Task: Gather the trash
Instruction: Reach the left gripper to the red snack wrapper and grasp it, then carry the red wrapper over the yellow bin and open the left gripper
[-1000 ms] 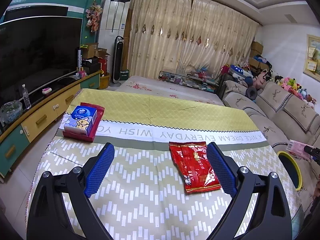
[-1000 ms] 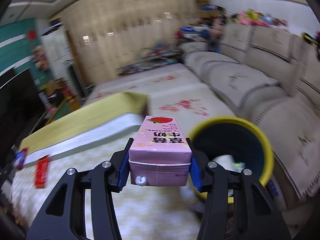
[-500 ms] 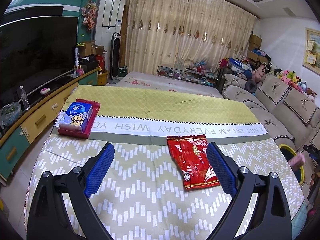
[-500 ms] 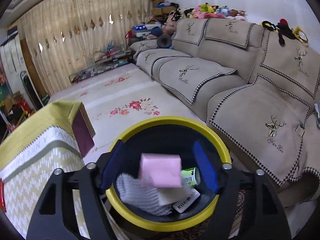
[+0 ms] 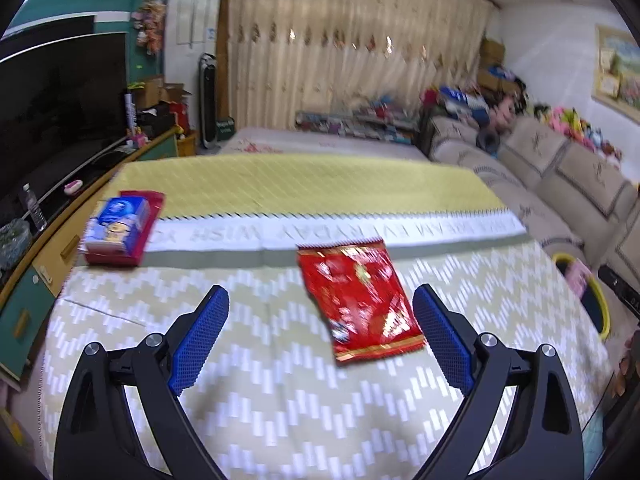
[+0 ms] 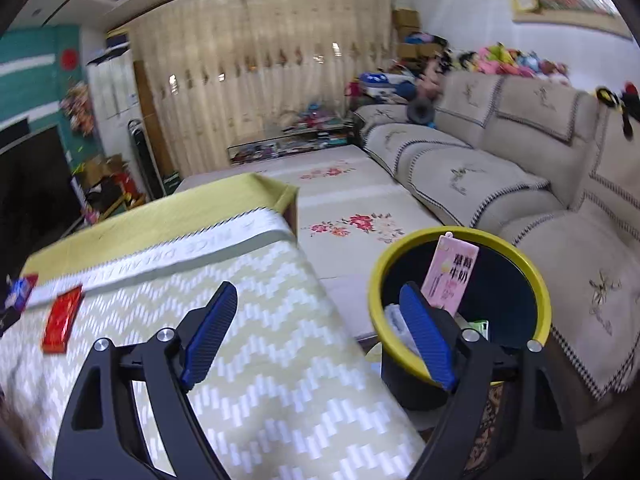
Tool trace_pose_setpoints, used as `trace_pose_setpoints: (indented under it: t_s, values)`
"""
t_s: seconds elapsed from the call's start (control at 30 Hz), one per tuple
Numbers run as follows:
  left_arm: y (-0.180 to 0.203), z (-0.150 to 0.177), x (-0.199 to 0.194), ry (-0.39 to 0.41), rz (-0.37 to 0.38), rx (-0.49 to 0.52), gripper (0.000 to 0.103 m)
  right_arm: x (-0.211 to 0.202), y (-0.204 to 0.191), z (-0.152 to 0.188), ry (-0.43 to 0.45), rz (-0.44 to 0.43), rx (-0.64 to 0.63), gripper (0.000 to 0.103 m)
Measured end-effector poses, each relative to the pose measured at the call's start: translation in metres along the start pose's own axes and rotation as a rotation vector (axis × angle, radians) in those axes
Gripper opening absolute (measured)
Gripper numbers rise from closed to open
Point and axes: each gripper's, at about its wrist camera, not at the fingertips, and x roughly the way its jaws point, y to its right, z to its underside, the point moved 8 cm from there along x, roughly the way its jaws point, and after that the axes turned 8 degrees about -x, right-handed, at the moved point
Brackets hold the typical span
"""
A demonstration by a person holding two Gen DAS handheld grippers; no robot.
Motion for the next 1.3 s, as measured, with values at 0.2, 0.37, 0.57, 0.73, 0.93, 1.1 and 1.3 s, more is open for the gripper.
trace_pose_setpoints:
  t_s: [0.2, 0.37, 0.57, 0.73, 0.93, 1.1, 1.3]
  values:
    - [0.031, 0.011, 0.030, -0.138, 0.019, 0.034, 0.094, -0.002, -0.005, -0.001, 0.007, 0.018, -0.010, 0.082]
    - [0.039, 0.015, 0.063, -0.225, -0.017, 0.013, 0.095, -0.001, -0.005, -0.003, 0.011, 0.027, -0.024, 0.082]
    - [0.042, 0.014, 0.083, -0.268, -0.060, -0.015, 0.095, 0.008, 0.003, 0.000, -0.029, -0.001, 0.022, 0.082]
    - [0.039, 0.006, 0.088, -0.270, -0.093, -0.028, 0.078, 0.009, 0.006, 0.001, -0.034, -0.012, 0.048, 0.082]
    - [0.037, 0.003, 0.086, -0.271, -0.107, 0.018, 0.055, 0.009, 0.006, 0.002, -0.035, -0.016, 0.047, 0.082]
    - [0.047, 0.007, 0.079, -0.268, -0.076, 0.057, 0.037, 0.009, 0.007, 0.002, -0.035, -0.015, 0.053, 0.082]
    - [0.067, 0.009, 0.064, -0.247, -0.015, 0.076, 0.016, 0.010, 0.008, 0.002, -0.034, -0.016, 0.054, 0.082]
